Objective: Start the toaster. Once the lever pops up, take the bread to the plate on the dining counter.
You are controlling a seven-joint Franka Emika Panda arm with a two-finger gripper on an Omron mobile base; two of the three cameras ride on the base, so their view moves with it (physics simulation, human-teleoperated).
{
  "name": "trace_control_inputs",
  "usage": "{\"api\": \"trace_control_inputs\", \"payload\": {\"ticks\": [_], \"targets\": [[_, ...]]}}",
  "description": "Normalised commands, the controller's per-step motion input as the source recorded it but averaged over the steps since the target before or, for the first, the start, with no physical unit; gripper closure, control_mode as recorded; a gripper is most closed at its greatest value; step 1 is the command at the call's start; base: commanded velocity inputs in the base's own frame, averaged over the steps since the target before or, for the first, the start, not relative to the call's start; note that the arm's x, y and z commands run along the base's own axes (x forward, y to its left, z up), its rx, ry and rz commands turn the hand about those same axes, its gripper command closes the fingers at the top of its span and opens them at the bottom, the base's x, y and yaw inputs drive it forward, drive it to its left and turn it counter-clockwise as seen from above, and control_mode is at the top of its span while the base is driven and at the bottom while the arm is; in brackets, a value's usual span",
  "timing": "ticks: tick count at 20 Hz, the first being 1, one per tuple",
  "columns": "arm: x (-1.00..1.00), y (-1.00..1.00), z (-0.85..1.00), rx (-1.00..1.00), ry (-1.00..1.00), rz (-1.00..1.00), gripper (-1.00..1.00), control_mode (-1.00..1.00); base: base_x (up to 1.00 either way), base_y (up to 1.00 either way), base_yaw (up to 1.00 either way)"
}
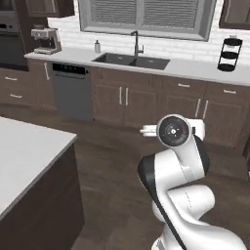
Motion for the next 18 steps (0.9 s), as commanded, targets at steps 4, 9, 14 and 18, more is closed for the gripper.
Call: {"api": "trace_control_inputs", "payload": {"ticks": [4, 9, 14, 18], "targets": [[0.00, 0.00, 0.00, 0.00, 0.00, 0.00, 1.00, 1.00, 0.00, 0.00, 1.00], [0.00, 0.00, 0.00, 0.00, 0.00, 0.00, 1.00, 1.00, 0.00, 0.00, 1.00], [0.00, 0.00, 0.00, 0.00, 0.00, 0.00, 1.00, 1.00, 0.01, 0.01, 1.00], [0.00, 0.00, 0.00, 0.00, 0.00, 0.00, 1.00, 1.00, 0.21, 0.24, 0.91]]}}
